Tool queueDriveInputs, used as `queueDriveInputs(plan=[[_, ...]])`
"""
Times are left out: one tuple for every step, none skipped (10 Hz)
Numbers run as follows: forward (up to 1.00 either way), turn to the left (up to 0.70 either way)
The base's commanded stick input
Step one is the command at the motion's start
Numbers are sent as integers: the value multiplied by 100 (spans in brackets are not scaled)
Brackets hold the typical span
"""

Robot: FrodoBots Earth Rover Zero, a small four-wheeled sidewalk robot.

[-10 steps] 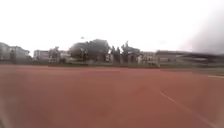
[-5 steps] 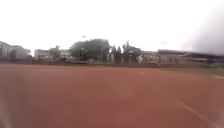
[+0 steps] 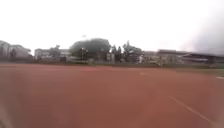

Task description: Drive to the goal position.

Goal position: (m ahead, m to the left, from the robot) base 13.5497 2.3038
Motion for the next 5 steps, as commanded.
queueDriveInputs(plan=[[70,0],[70,0],[70,0],[70,0],[70,0]])
